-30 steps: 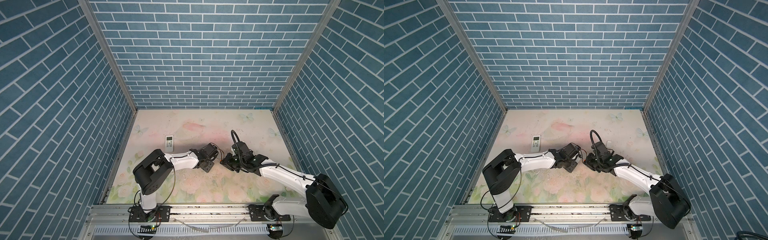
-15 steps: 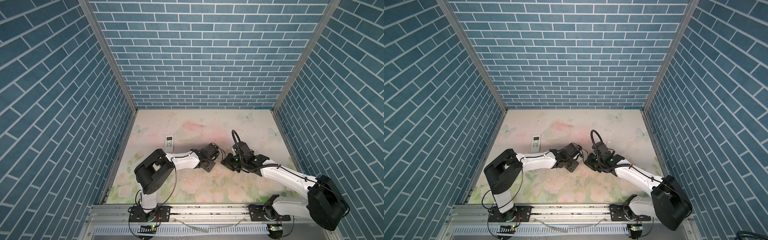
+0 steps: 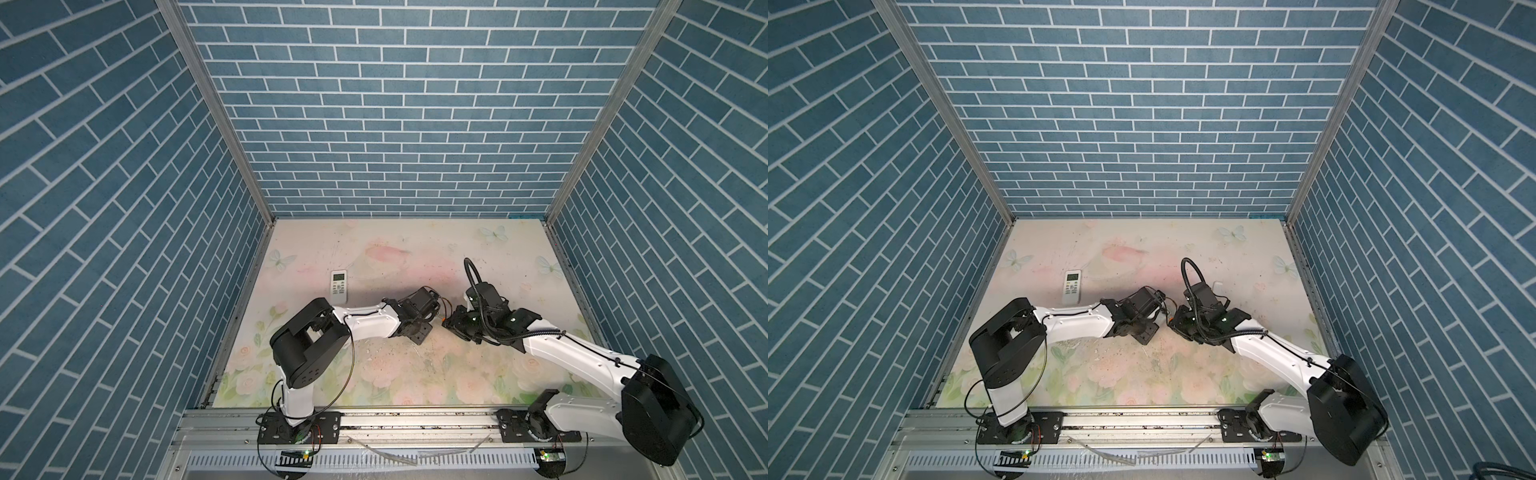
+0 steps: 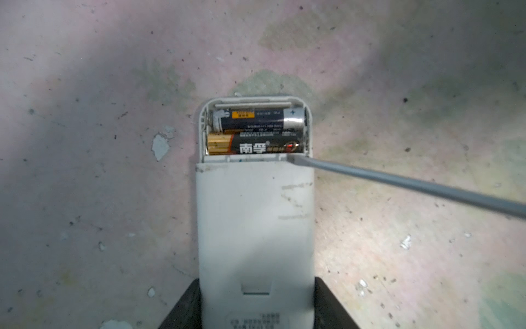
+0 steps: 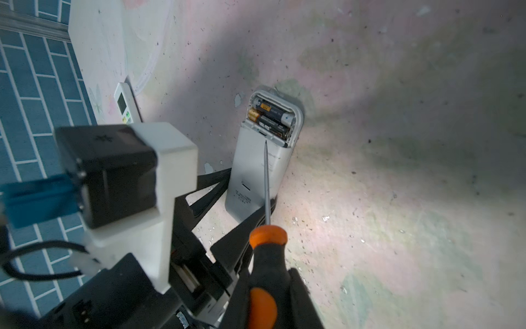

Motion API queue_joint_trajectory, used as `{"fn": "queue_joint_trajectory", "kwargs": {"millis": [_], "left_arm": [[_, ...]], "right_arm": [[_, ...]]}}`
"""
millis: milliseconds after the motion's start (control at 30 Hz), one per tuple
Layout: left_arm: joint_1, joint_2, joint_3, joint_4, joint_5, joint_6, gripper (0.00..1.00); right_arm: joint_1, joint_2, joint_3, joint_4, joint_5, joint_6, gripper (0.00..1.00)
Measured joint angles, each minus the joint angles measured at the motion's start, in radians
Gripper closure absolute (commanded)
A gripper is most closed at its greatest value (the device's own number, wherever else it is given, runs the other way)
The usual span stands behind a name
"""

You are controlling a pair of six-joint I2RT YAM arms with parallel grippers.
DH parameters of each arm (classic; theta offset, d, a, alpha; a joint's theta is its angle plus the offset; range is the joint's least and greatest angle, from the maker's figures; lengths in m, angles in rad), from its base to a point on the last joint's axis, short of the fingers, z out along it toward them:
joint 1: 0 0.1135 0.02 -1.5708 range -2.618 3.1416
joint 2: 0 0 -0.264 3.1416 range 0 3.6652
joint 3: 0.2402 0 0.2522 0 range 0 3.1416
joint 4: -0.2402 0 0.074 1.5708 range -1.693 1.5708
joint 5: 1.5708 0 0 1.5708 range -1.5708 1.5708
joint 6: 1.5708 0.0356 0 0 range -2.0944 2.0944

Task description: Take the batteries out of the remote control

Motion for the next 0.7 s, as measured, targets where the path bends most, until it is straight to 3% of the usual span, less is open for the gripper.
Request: {"fn": "queue_joint_trajectory", "kwargs": {"millis": [700], "left_arm": [[-0.003,0.005,0.003,0.008,0.002,0.004,0.68]], "right_arm": [[0.000,0.014,0.011,-0.046,0.026,-0.025,1.00]]}}
